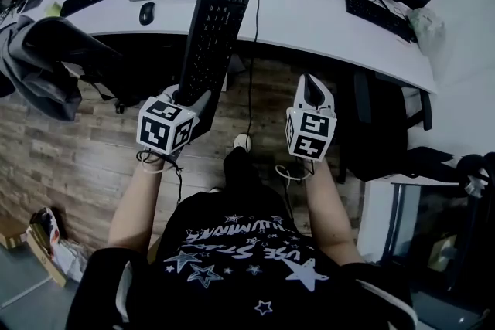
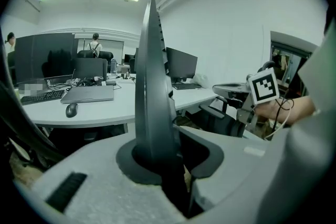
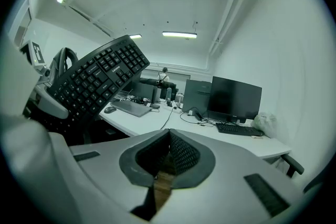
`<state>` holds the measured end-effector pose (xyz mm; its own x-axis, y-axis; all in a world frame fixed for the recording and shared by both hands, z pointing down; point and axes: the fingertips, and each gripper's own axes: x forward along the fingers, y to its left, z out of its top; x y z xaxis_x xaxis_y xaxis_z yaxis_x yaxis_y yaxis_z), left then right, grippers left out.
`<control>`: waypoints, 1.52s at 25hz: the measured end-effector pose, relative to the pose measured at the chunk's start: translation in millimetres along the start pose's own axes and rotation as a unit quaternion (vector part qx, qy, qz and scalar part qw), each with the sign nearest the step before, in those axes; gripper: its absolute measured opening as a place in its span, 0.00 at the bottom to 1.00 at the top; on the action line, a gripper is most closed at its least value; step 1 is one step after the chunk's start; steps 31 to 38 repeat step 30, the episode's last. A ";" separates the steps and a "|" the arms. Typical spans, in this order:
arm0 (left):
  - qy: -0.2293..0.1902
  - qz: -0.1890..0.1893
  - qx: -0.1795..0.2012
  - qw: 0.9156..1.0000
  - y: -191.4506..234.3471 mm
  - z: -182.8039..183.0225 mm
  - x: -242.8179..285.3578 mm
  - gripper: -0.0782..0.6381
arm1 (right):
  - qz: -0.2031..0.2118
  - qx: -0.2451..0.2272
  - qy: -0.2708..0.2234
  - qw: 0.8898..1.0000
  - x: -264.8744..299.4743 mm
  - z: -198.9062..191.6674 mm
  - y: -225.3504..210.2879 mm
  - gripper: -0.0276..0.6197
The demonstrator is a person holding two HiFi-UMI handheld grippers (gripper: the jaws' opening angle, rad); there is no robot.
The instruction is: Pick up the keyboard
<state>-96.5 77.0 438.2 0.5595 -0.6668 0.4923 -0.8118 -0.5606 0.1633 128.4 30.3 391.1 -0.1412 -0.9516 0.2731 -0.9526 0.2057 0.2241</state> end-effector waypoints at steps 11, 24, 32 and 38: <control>-0.009 0.006 -0.003 1.000 -23.6 -27.6 -42.0 0.23 | 0.015 -0.019 0.014 1.000 -46.7 -14.6 25.6 0.05; -0.012 -0.012 -0.019 1.000 -57.7 -55.3 -60.9 0.24 | 0.025 -0.024 0.026 0.999 -91.9 -39.8 32.4 0.05; -0.015 -0.017 -0.017 1.000 -69.4 -64.1 -66.9 0.24 | 0.027 -0.030 0.024 0.999 -107.9 -46.2 36.3 0.05; -0.015 -0.017 -0.017 1.000 -69.4 -64.1 -66.9 0.24 | 0.027 -0.030 0.024 0.999 -107.9 -46.2 36.3 0.05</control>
